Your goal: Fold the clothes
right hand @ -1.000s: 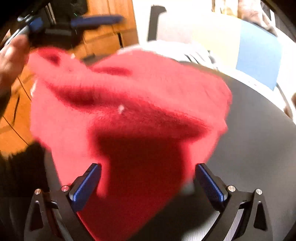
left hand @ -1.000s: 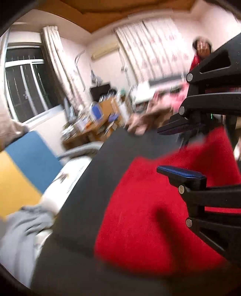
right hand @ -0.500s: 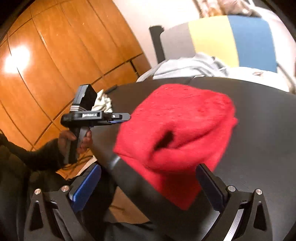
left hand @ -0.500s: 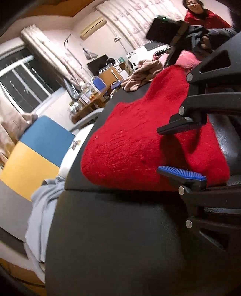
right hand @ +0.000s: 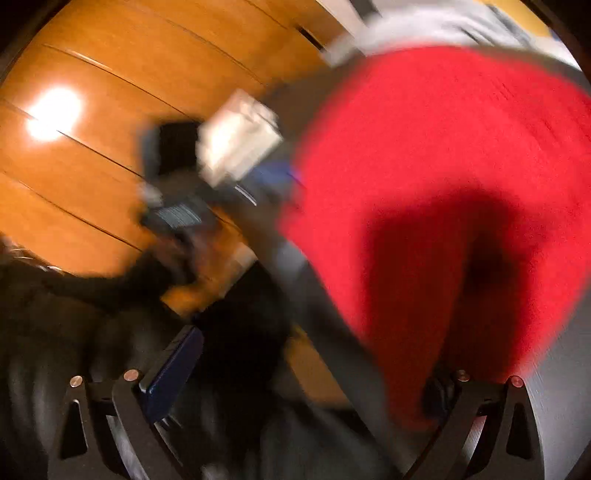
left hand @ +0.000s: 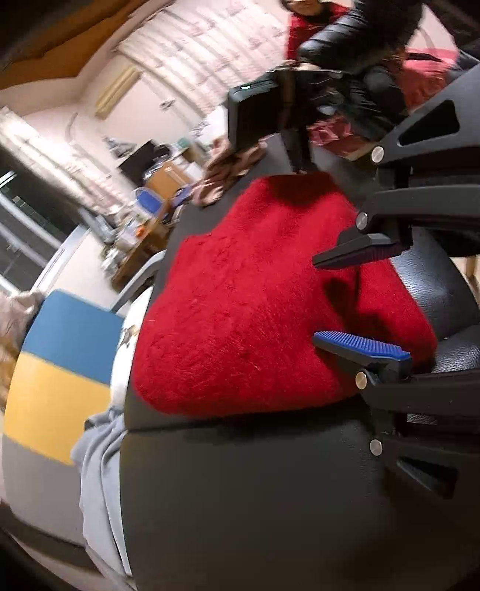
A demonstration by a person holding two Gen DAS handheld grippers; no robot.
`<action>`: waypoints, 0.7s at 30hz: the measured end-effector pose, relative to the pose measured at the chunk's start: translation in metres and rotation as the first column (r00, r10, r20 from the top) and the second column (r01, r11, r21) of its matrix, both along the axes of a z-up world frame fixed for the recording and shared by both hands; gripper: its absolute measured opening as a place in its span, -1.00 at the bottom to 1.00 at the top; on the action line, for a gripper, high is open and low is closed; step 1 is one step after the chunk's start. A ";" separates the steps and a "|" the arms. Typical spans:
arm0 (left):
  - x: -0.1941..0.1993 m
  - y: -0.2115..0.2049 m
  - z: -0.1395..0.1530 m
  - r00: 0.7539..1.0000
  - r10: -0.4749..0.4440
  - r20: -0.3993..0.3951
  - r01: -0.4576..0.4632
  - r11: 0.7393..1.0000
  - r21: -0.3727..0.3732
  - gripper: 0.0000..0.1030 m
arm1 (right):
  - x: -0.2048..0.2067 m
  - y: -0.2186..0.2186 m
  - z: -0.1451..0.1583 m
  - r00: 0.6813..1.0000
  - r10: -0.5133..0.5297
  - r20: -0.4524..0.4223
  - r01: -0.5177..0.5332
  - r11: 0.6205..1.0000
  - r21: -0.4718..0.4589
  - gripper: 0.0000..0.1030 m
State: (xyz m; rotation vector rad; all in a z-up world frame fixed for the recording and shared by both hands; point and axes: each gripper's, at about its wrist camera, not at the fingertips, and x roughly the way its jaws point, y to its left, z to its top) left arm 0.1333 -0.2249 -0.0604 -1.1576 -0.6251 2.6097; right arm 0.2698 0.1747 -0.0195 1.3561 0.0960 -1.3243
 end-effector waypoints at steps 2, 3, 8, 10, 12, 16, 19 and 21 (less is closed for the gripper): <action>0.002 0.004 -0.004 1.000 -0.006 0.007 0.006 1.000 -0.026 -0.35 | -0.002 0.019 -0.009 0.998 -0.058 0.008 0.058 0.997 0.041 0.99; 0.003 0.006 -0.005 1.000 -0.004 0.004 0.004 0.999 -0.035 -0.35 | -0.004 0.029 -0.008 0.995 -0.094 0.022 0.093 0.996 0.013 0.99; 0.011 0.005 -0.001 0.999 0.011 -0.033 -0.012 1.000 -0.015 -0.35 | 0.002 0.048 0.026 0.961 -0.255 -0.103 0.244 0.963 -0.112 0.99; 0.013 0.004 0.001 0.998 0.021 -0.053 -0.021 1.000 0.001 -0.35 | -0.009 0.052 0.041 0.935 -0.334 -0.118 0.311 0.933 -0.180 1.00; 0.016 0.003 0.003 0.997 0.020 -0.069 -0.019 1.000 0.015 -0.35 | -0.023 0.051 0.046 0.906 -0.406 -0.115 0.373 0.898 -0.235 1.00; 0.018 0.012 0.002 0.997 -0.025 -0.079 0.024 1.000 -0.010 -0.35 | -0.054 0.044 0.042 0.841 -0.536 -0.073 0.505 0.827 -0.246 1.00; 0.019 0.022 0.000 0.993 -0.089 -0.084 0.086 0.995 -0.041 -0.35 | -0.082 0.037 0.022 0.789 -0.614 0.009 0.602 0.772 -0.204 0.97; 0.018 0.031 -0.003 0.984 -0.156 -0.081 0.150 0.986 -0.074 -0.34 | -0.093 0.031 0.010 0.756 -0.654 0.030 0.651 0.746 -0.143 0.49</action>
